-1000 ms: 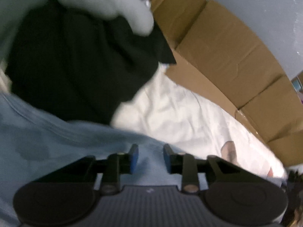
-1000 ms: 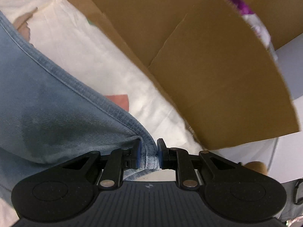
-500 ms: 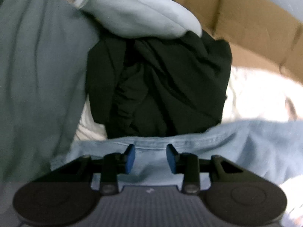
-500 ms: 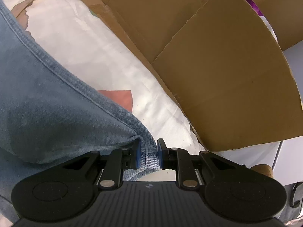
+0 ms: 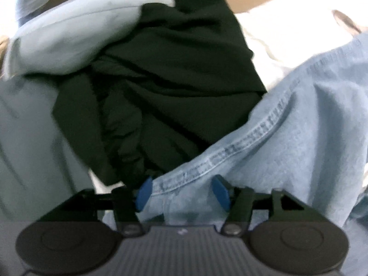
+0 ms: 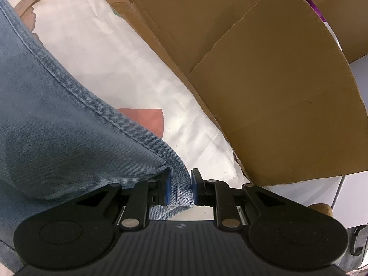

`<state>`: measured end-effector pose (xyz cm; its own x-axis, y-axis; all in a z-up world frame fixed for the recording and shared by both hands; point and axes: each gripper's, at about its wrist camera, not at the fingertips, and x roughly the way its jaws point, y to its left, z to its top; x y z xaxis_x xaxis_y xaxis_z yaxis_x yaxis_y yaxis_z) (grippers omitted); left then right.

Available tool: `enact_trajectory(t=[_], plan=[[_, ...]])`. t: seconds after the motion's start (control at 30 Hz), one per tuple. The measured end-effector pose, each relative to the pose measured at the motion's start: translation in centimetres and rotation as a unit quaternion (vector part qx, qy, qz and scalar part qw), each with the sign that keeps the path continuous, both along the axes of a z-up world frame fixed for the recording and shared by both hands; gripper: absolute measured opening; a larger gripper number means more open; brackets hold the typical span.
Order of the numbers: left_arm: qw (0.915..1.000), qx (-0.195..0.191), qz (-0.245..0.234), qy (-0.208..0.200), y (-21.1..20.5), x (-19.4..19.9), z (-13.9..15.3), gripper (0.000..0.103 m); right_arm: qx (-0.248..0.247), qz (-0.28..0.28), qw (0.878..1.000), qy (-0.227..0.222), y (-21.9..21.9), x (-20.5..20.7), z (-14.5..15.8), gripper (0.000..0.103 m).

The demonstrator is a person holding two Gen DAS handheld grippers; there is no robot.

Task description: Fold clothes

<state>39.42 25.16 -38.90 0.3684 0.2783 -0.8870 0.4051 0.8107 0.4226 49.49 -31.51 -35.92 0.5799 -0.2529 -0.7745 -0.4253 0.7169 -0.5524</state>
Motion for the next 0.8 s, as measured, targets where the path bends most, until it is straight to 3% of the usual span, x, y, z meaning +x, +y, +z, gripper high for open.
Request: enact_trajectory(t=[0.1, 0.2, 0.33, 0.43, 0.63, 0.8], plan=[[0.9995, 0.014, -0.024, 0.011, -0.3, 0.8, -1.1, 0.067, 0.006, -0.001, 1.000, 0.002, -0.4, 0.0, -0.2, 0.018], [0.9997, 0.011, -0.009, 0.022, 0.0, 2.1, -2.0, 0.070, 0.008, 0.003, 1.000, 0.002, -0.5, -0.1, -0.2, 0.018], [0.9992, -0.004, -0.026, 0.031, -0.1, 1.9, -2.1, 0.039, 0.014, 0.009, 1.000, -0.002, -0.6, -0.3, -0.2, 0.018], [0.9988, -0.013, -0.046, 0.013, 0.2, 0.8, -1.1, 0.023, 0.017, 0.013, 1.000, -0.012, -0.6, -0.4, 0.3, 0.017], [0.9978, -0.046, -0.019, -0.044, 2.7, -0.9, 2.6, 0.019, 0.019, 0.027, 0.998, -0.046, -0.6, 0.3, 3.5, 0.017], [0.9959, -0.047, -0.005, -0.077, 3.2, -1.1, 4.3, 0.019, 0.007, 0.037, 0.997, -0.066, -0.1, 1.9, 6.0, 0.017]])
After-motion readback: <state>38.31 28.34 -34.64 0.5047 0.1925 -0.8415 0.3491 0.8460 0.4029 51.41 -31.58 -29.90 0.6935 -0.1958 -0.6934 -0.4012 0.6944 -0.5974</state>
